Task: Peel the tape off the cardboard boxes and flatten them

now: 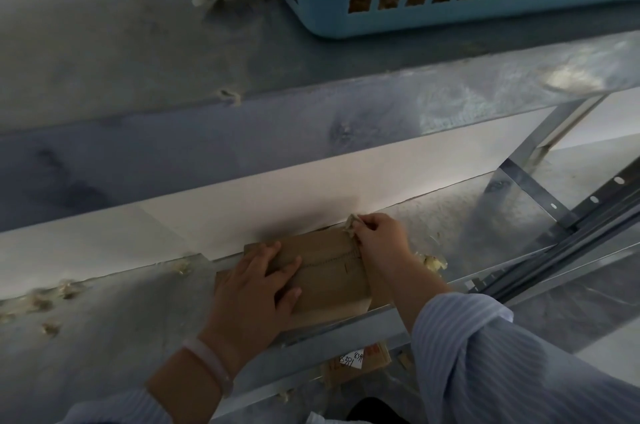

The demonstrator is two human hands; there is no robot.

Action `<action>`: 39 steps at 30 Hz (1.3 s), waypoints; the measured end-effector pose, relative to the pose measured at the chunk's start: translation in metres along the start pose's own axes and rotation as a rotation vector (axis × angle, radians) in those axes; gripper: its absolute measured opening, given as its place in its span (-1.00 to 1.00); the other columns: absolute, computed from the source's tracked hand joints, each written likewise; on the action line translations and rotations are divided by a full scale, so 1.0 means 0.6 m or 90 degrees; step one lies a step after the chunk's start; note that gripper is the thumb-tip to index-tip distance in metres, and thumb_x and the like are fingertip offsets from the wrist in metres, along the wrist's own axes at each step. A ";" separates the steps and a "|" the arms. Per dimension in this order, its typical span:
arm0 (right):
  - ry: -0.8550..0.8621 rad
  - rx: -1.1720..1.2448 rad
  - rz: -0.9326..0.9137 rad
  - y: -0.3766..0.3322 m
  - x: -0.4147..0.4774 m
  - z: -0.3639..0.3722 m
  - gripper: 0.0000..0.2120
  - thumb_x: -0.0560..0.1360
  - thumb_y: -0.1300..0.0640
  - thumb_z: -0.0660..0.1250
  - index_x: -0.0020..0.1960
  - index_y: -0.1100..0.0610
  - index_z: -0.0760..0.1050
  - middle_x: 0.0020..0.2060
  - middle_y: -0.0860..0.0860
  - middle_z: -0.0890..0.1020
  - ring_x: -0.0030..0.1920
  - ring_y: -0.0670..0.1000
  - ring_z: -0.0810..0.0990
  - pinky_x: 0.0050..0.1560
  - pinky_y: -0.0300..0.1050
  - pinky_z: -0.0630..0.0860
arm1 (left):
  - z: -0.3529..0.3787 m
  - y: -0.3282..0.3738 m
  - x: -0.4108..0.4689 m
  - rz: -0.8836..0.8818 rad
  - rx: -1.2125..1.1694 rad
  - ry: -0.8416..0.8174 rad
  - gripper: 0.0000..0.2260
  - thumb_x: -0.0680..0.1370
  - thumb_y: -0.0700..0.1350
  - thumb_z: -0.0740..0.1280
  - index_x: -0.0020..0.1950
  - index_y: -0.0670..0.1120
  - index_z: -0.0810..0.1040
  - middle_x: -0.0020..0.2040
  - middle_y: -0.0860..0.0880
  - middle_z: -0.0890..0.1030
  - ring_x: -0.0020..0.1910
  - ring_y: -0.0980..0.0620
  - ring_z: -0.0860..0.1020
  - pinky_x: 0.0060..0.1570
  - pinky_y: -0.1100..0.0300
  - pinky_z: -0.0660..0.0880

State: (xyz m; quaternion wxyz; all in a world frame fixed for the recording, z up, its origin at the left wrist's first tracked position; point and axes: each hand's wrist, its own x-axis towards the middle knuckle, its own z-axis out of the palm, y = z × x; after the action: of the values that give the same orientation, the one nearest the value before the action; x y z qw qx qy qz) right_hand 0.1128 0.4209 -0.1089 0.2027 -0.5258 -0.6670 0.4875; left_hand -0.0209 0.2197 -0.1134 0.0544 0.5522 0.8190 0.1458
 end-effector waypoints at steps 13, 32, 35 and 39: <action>0.121 -0.137 -0.099 0.002 0.003 -0.049 -0.85 0.46 0.22 0.43 -0.07 0.01 0.51 -0.13 -0.08 0.51 -0.20 -0.14 0.49 -0.31 -0.44 0.31 | 0.000 -0.005 -0.007 0.007 -0.003 -0.001 -0.55 0.52 0.26 0.11 0.33 0.17 0.51 0.43 0.02 0.41 0.38 -0.07 0.40 0.31 0.00 0.31; -0.110 -0.090 -0.054 0.016 -0.122 -0.047 -0.84 0.60 0.05 0.26 -0.05 -0.08 0.61 -0.20 -0.09 0.70 -0.18 -0.08 0.68 -0.08 0.04 0.66 | -0.026 -0.012 -0.042 -0.370 -0.499 0.176 -0.84 0.47 0.12 0.40 -0.03 0.11 0.53 0.01 -0.02 0.59 0.03 -0.02 0.56 -0.03 0.11 0.49; -0.153 0.067 0.036 -0.001 -0.141 -0.048 -0.79 0.62 0.09 0.24 -0.06 0.01 0.65 -0.15 -0.02 0.72 -0.13 -0.02 0.70 -0.05 0.07 0.66 | -0.039 -0.020 -0.051 -0.433 -0.664 0.197 -0.77 0.58 0.04 0.25 -0.15 -0.04 0.61 -0.07 -0.15 0.65 -0.01 -0.16 0.60 0.05 -0.15 0.51; -0.192 0.159 0.138 -0.019 -0.137 -0.051 -0.72 0.63 0.02 0.21 -0.03 0.10 0.66 -0.12 0.04 0.73 -0.08 0.11 0.70 -0.01 0.16 0.64 | -0.066 -0.018 -0.054 -0.511 -0.790 0.122 -0.68 0.65 -0.05 0.15 -0.13 -0.18 0.59 -0.10 -0.14 0.63 0.00 -0.14 0.56 0.04 -0.14 0.51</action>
State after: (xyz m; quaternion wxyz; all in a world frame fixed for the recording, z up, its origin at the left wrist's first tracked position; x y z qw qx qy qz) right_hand 0.1611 0.3609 -0.0652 0.1108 -0.4867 -0.5636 0.6582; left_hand -0.0278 0.1792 -0.0813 0.3334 0.0634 0.7258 0.5984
